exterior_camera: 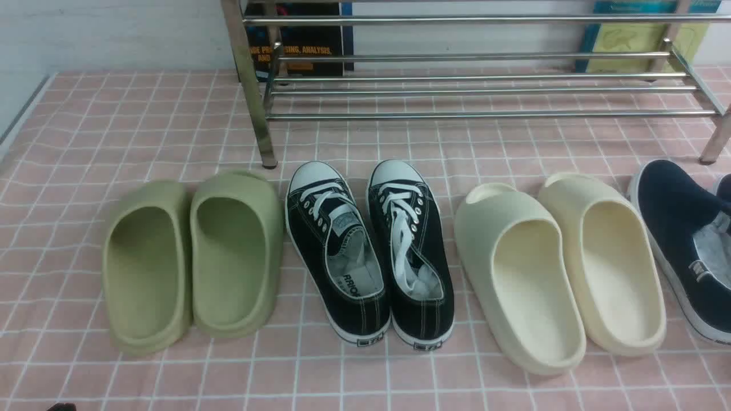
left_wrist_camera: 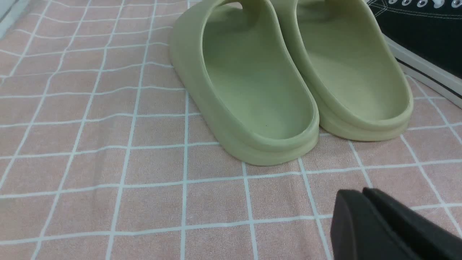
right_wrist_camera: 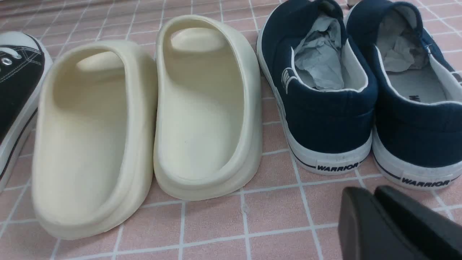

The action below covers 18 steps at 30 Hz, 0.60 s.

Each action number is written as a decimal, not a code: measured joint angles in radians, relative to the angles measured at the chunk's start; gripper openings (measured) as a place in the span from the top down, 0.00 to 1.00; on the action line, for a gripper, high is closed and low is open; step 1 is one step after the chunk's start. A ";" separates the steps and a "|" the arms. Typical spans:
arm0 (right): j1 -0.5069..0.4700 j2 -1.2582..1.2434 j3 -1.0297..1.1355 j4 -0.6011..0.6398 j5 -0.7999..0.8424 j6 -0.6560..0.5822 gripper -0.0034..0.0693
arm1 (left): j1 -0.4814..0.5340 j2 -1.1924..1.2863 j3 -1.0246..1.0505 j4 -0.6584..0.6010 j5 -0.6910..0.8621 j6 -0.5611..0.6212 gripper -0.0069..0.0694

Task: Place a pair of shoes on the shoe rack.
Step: Use the right arm to grab the shoe closest to it

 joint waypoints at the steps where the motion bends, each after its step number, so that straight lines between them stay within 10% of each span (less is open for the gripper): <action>1: 0.000 0.000 0.000 0.000 0.000 0.000 0.87 | 0.000 0.000 0.000 0.000 0.000 0.000 0.85; 18: 0.000 0.000 0.000 0.000 0.000 0.000 0.84 | 0.000 0.000 0.000 0.000 0.000 0.000 0.83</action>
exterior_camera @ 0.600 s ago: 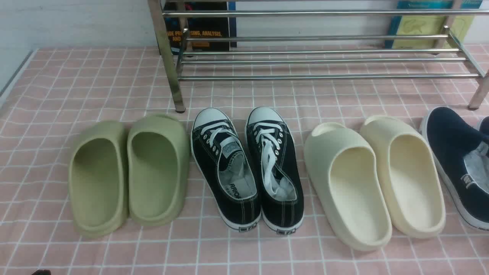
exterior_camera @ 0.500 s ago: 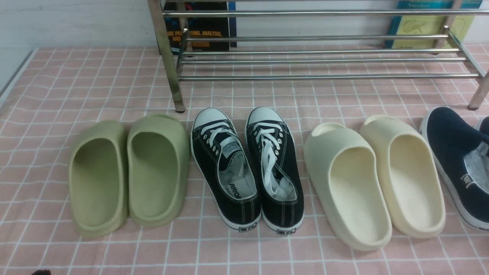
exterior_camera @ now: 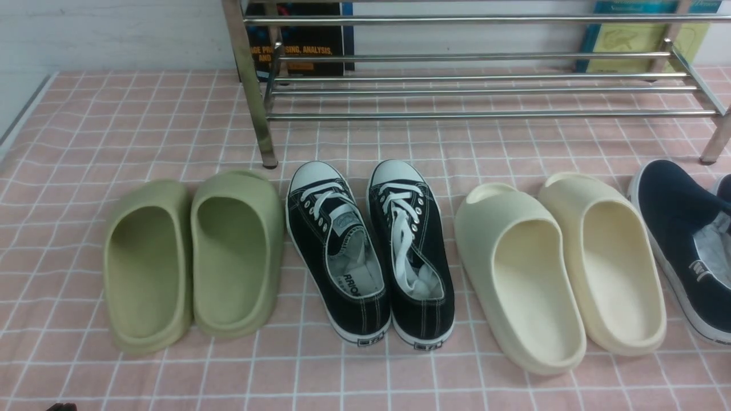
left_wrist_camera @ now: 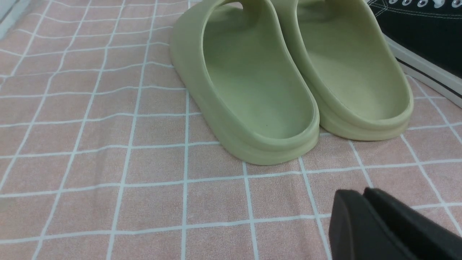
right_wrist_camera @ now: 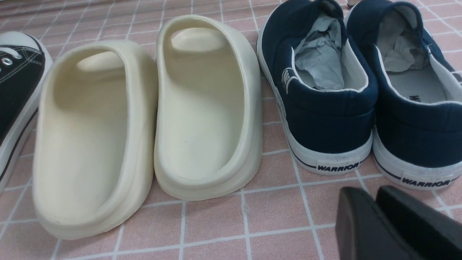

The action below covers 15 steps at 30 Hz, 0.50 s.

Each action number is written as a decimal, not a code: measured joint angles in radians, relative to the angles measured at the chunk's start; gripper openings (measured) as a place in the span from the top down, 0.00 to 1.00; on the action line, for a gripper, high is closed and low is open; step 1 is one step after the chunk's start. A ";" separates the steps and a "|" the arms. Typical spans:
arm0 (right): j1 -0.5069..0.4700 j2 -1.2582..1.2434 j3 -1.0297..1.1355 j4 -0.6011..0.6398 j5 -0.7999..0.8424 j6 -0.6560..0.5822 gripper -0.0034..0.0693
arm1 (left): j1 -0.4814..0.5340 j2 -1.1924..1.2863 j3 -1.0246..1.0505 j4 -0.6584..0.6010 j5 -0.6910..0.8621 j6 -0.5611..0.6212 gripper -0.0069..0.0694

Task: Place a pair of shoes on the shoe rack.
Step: Use the right arm to grab the shoe closest to it

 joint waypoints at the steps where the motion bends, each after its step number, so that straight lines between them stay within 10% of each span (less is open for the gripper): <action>1: 0.000 0.000 0.000 0.000 0.000 0.000 0.83 | 0.000 0.000 0.000 0.000 0.000 0.000 0.82; 15: 0.000 0.000 0.000 0.000 0.000 0.000 0.81 | 0.000 0.000 0.000 0.000 0.000 0.000 0.81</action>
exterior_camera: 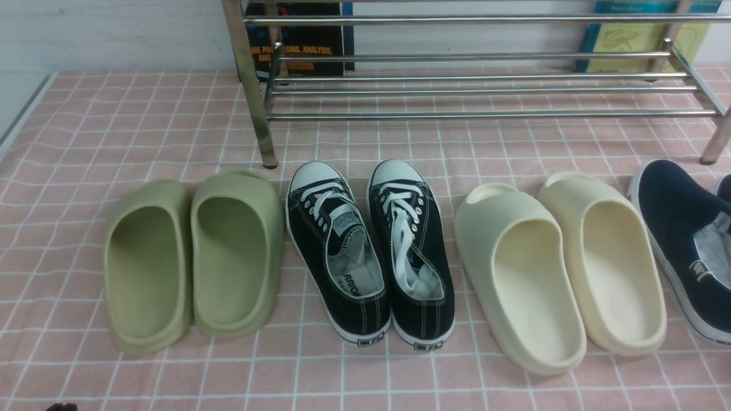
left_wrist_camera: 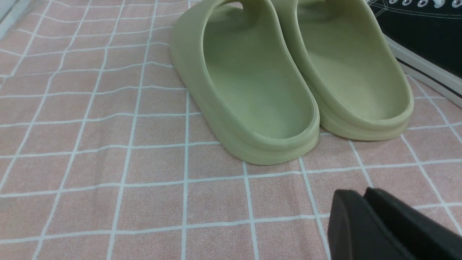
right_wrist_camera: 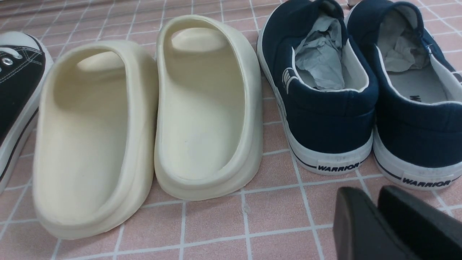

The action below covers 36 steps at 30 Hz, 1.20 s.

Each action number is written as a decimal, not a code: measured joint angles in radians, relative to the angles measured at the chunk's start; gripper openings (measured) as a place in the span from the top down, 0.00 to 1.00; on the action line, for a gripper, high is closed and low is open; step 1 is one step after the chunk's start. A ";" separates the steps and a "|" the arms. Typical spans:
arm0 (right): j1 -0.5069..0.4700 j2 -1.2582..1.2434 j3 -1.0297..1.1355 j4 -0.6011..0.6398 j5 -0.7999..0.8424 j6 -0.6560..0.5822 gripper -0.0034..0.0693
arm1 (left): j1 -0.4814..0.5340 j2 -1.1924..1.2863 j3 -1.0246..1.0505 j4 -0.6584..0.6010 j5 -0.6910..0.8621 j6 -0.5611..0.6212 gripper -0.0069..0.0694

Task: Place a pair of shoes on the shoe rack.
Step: Use the right arm to grab the shoe closest to it

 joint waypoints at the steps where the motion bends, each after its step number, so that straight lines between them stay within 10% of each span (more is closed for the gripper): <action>1: 0.000 0.000 0.000 0.000 0.000 0.000 0.81 | 0.000 0.000 0.000 0.000 0.000 0.000 0.81; 7: 0.000 0.000 0.008 0.004 -0.066 0.000 0.79 | 0.000 0.000 0.000 0.000 0.000 0.000 0.81; 18: 0.000 0.000 0.011 0.010 -0.696 0.003 0.78 | 0.000 0.000 0.000 0.000 0.000 0.000 0.80; 24: 0.000 0.000 0.011 0.019 -0.957 0.237 0.77 | 0.000 0.000 0.000 0.000 0.000 0.000 0.80; 36: -0.001 0.162 -0.180 -0.033 -0.770 0.272 0.88 | 0.000 0.000 0.000 0.000 0.000 0.000 0.79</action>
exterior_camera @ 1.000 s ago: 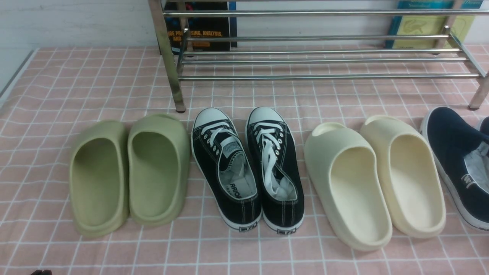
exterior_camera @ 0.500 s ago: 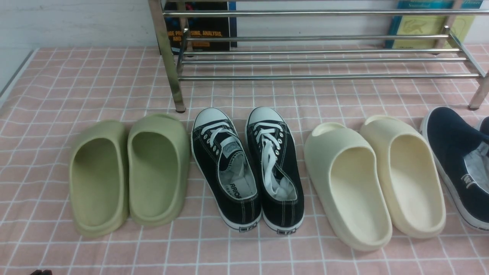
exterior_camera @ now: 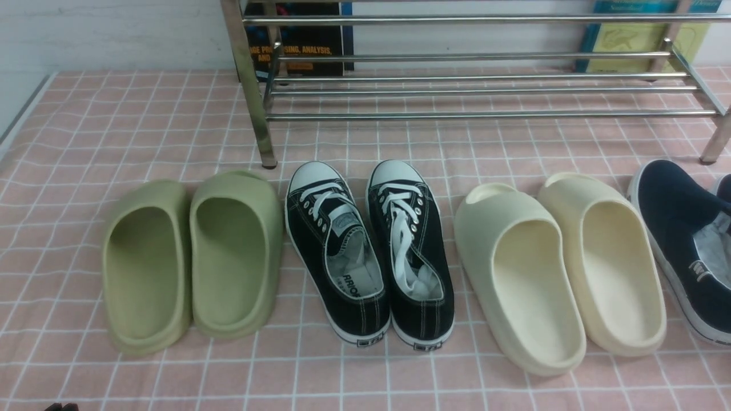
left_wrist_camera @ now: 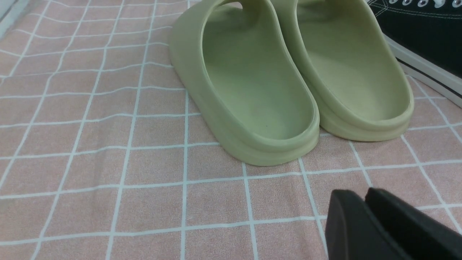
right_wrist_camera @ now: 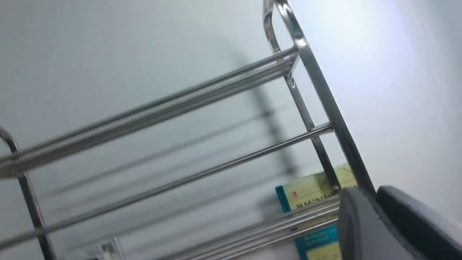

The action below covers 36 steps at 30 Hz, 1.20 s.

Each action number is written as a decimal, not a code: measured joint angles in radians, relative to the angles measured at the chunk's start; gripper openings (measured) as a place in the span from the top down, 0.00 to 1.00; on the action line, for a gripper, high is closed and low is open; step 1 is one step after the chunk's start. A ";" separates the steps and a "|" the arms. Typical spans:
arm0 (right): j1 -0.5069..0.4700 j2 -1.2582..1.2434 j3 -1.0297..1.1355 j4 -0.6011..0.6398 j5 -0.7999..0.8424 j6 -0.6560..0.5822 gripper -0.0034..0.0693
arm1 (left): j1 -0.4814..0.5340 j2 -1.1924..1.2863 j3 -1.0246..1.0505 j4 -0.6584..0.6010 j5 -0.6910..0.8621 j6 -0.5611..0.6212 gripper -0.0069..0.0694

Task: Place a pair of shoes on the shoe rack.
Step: Use the right arm to grab the shoe closest to it

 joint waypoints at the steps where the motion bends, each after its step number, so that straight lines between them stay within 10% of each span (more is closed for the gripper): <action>1: 0.000 0.036 -0.032 -0.008 0.023 -0.022 0.92 | 0.000 0.000 0.000 0.000 0.000 0.000 0.79; 18: 0.000 0.964 -0.728 -0.029 0.979 -0.395 0.94 | 0.000 0.000 0.000 0.000 0.000 0.000 0.77; 21: 0.008 1.078 -0.778 -0.007 1.045 -0.410 0.86 | 0.000 0.000 0.000 0.000 0.000 0.000 0.77; 28: 0.063 1.279 -0.822 -0.023 1.072 -0.410 0.35 | 0.000 0.000 0.000 0.000 0.000 0.000 0.75; 36: 0.063 1.464 -0.823 -0.073 1.008 -0.381 0.34 | 0.000 0.000 0.000 0.000 0.000 0.000 0.75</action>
